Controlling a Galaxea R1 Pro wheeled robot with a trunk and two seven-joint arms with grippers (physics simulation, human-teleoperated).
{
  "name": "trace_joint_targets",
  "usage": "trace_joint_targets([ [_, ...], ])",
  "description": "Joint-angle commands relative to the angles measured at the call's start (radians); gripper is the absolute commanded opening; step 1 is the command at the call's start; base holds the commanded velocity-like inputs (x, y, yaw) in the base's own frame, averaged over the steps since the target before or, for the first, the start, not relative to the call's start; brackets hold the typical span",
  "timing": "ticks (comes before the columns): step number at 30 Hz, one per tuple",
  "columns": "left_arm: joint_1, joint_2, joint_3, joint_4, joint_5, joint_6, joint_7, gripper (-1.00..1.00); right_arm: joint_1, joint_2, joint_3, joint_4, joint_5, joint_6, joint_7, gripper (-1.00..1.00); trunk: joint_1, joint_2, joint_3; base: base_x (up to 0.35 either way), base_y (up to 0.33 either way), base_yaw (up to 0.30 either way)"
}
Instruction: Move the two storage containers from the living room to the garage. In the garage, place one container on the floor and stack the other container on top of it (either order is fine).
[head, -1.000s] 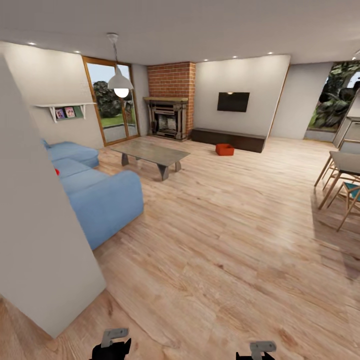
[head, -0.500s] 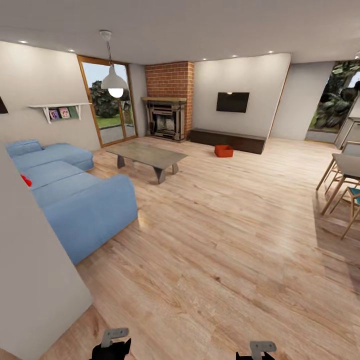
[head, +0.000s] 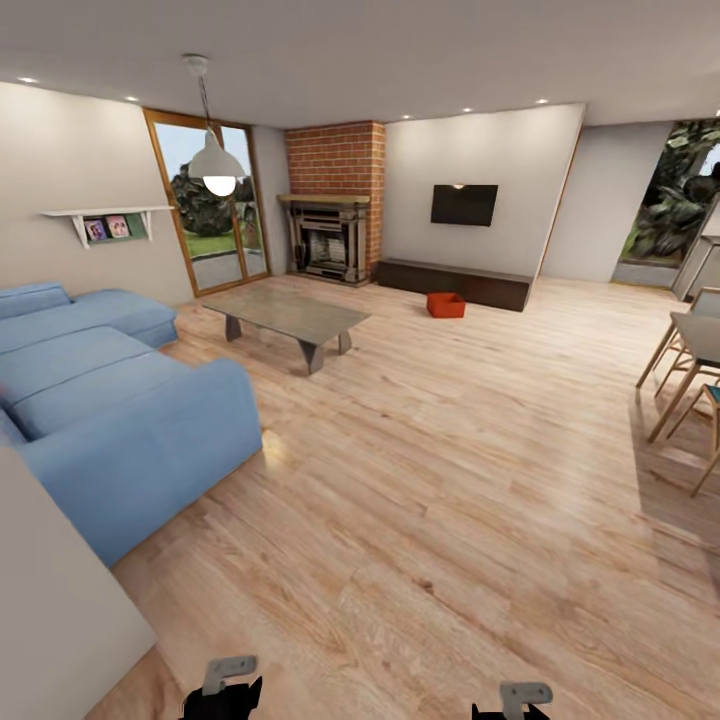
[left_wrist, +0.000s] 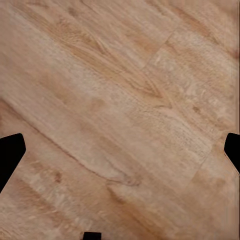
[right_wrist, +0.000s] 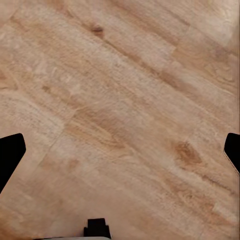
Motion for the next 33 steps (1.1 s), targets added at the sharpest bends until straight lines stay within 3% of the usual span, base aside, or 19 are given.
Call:
trace_joint_targets([
  [1, -0.002, 0.0, -0.008, 0.005, 0.011, -0.007, -0.006, 1.0, -0.001, 0.0, 0.006, 0.001, 0.001, -0.002, -0.007, 1.0, 0.001, -0.002, -0.002, 0.329, -0.163, 0.0],
  [33, -0.002, 0.0, -0.008, 0.004, 0.011, -0.007, -0.006, 1.0, -0.001, 0.0, 0.007, 0.001, 0.001, -0.002, -0.007, 1.0, 0.001, -0.002, -0.002, 0.329, -0.134, 0.0],
])
